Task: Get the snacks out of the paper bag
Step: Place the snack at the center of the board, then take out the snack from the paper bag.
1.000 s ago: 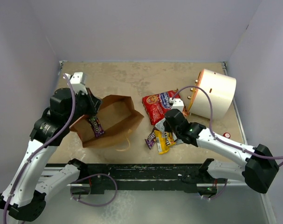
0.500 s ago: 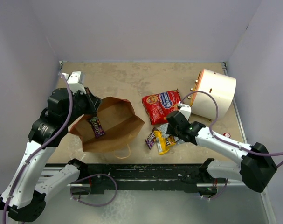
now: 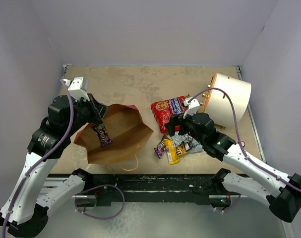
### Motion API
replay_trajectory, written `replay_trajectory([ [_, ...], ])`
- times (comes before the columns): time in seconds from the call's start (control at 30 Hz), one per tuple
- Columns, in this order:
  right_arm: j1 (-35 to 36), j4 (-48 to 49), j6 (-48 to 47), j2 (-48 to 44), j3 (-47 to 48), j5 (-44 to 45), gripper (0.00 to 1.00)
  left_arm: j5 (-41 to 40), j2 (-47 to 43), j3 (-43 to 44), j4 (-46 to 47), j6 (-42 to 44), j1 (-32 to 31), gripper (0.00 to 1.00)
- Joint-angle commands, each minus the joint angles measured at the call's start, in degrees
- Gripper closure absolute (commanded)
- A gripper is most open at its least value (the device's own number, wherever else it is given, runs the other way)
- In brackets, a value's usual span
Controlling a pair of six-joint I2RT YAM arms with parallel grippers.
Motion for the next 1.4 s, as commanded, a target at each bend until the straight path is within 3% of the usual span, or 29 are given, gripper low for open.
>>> replay_trajectory([
  [0.0,0.8,20.2,-16.6,2.4,3.6,-19.7,0.13,0.3,-0.6,1.1,1.2,-0.6,0.0,1.0],
  [0.13,5.1,30.6,-24.9,7.9,8.8,-28.7,0.13,0.4,-0.5,1.1,0.9,-0.6,0.0,1.0],
  [0.27,14.1,30.1,-39.3,15.1,16.0,-34.0,0.12,0.2,-0.4,1.5,0.9,-0.6,0.0,1.0],
  [0.47,25.2,28.6,-51.8,26.8,22.7,-29.5,0.13,-0.2,-0.2,2.6,0.8,-0.4,0.0,1.0],
  [0.57,26.3,30.9,-52.9,32.2,23.5,-26.9,0.14,-0.1,0.2,3.6,0.7,0.0,0.0,1.0],
  [0.8,26.6,29.0,-59.2,44.2,30.7,-26.1,0.29,0.0,0.6,5.3,0.4,0.7,0.0,1.0],
  [1.0,26.7,27.8,-58.0,54.4,36.7,-21.6,0.38,1.8,1.3,5.8,2.0,1.4,0.0,1.0],
  [1.1,26.4,34.4,-51.8,57.8,36.1,-21.3,0.41,2.9,2.2,6.6,2.4,1.6,0.0,1.0],
  [1.37,25.7,46.6,-40.7,66.2,36.3,-14.8,0.31,5.3,2.7,6.3,3.1,0.3,0.0,1.0],
])
